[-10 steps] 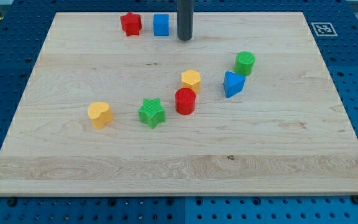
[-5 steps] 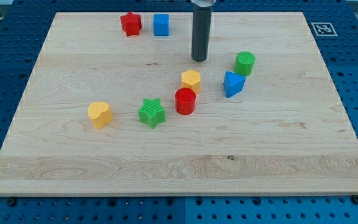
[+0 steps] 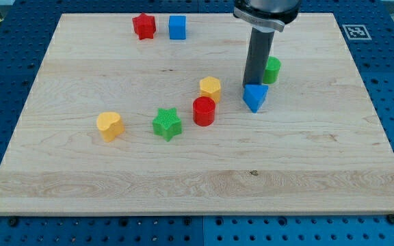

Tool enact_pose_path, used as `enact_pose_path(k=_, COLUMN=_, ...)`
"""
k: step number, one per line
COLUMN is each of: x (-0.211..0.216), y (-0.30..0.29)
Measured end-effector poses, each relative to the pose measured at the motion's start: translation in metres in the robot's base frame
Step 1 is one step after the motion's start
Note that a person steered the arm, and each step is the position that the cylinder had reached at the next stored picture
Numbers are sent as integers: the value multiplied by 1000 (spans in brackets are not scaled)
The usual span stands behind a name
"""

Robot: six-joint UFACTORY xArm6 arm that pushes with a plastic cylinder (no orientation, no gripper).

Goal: Slightly move the blue triangle to the downwards direction

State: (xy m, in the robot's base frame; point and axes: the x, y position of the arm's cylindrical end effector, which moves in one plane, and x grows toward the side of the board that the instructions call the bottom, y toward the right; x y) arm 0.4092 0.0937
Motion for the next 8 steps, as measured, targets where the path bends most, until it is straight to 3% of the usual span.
enact_pose_path(k=5, x=3, y=78)
enact_pose_path(k=8, x=2, y=72)
